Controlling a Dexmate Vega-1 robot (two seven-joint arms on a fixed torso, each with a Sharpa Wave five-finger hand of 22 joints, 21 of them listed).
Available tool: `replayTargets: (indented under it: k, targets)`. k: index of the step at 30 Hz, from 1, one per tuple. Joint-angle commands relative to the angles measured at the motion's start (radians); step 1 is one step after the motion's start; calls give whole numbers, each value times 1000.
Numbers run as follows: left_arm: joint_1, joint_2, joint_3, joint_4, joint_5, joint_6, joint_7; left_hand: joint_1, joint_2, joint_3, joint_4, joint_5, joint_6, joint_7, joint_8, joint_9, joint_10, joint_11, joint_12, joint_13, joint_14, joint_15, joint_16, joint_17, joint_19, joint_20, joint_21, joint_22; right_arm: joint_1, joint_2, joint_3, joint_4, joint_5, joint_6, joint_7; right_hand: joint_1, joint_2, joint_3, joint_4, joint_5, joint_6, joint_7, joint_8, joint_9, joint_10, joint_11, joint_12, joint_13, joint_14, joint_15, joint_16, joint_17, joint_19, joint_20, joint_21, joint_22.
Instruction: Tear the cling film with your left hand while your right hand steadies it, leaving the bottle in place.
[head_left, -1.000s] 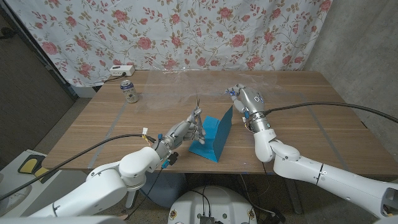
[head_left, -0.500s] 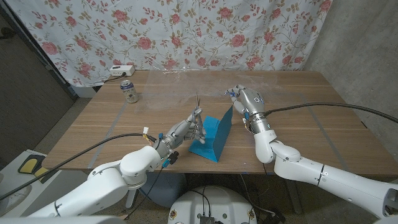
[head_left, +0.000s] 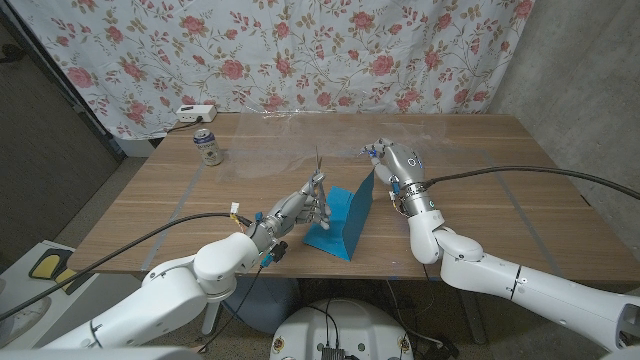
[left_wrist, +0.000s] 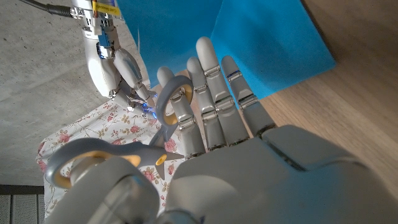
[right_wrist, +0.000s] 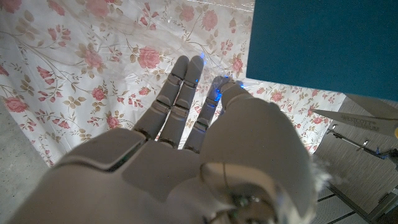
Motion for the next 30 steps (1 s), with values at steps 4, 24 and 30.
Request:
replayTargets:
  k: [4, 24, 30]
  targets:
    - [-9, -5, 6, 16, -9, 8, 1, 4, -7, -234, 232, -5, 47, 87, -1, 5, 44, -33, 3, 3, 7, 0, 3, -3, 10, -3, -2, 4, -7, -5, -1, 4, 1, 18, -19, 7, 2, 5, 0, 3, 11, -1, -1, 6, 4, -6, 10, 60, 12, -162, -8, 6, -5, -61, 17, -2]
    - [-18, -4, 15, 18, -17, 12, -7, 4, -7, -234, 233, -6, 51, 82, -5, 5, 47, -34, 1, 5, 8, 0, 7, 2, 11, -2, -4, 5, -16, -9, -3, 25, 5, 47, -44, 8, 1, 6, -1, 3, 15, -1, -1, 7, 2, -6, 15, 58, 19, -162, -26, 17, -16, -64, 38, -6]
    - [-11, -2, 9, 16, -21, 9, -1, 4, -7, -234, 233, -6, 51, 84, -5, 6, 47, -33, 1, 5, 7, 0, 5, -1, 11, -2, -4, 5, -17, -12, -5, 28, 4, 56, -47, 7, 1, 6, -1, 3, 16, -1, -1, 8, 2, -6, 16, 58, 21, -162, -31, 20, -20, -66, 45, -6]
